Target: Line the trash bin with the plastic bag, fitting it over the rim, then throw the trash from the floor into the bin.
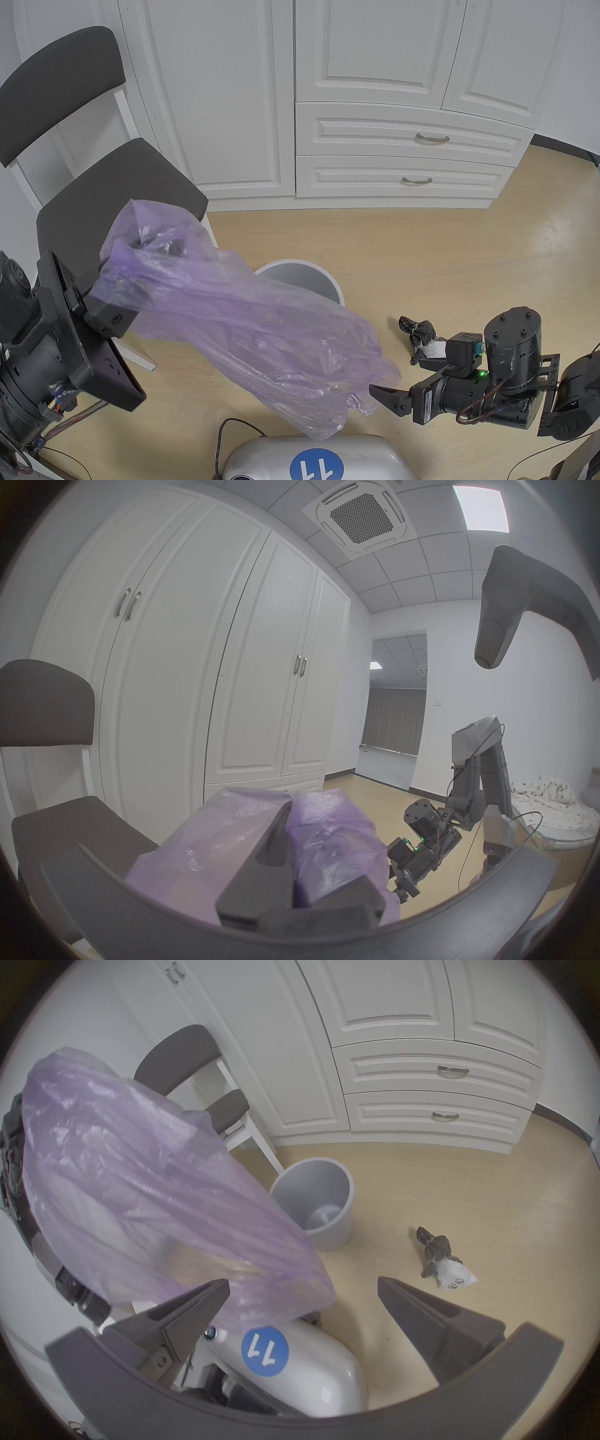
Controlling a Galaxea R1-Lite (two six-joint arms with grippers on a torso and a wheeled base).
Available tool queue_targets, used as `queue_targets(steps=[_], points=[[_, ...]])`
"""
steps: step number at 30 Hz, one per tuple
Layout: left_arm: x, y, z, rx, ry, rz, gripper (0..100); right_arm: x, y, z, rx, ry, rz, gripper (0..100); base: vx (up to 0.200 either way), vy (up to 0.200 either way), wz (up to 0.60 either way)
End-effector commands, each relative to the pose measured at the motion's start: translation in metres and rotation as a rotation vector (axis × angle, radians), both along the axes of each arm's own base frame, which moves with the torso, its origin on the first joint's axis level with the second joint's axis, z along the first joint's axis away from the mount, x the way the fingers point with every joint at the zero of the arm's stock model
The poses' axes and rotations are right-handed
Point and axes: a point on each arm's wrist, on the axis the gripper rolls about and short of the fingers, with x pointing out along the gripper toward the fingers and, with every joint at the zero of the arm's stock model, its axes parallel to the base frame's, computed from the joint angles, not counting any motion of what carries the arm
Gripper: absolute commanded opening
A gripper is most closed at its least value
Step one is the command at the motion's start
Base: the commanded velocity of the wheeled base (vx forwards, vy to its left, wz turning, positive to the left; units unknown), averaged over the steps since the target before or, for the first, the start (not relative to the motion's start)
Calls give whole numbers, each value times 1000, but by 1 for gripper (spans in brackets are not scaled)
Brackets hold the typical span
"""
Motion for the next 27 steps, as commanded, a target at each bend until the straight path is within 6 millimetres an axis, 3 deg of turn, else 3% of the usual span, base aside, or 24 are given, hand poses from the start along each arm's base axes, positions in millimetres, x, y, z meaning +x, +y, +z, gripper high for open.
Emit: queue_targets(steps=[1, 20, 27], points=[[-1, -1, 1, -9, 1, -10, 0, 7, 7, -9, 16, 17, -14, 100, 0, 0, 0], [-1, -1, 3, -14, -3, -10, 0, 30, 27, -36, 96, -33, -76, 100, 0, 0, 0], [-1, -1, 4, -21, -6, -11, 0, 31, 31, -23, 250, -92, -82, 100, 0, 0, 0]])
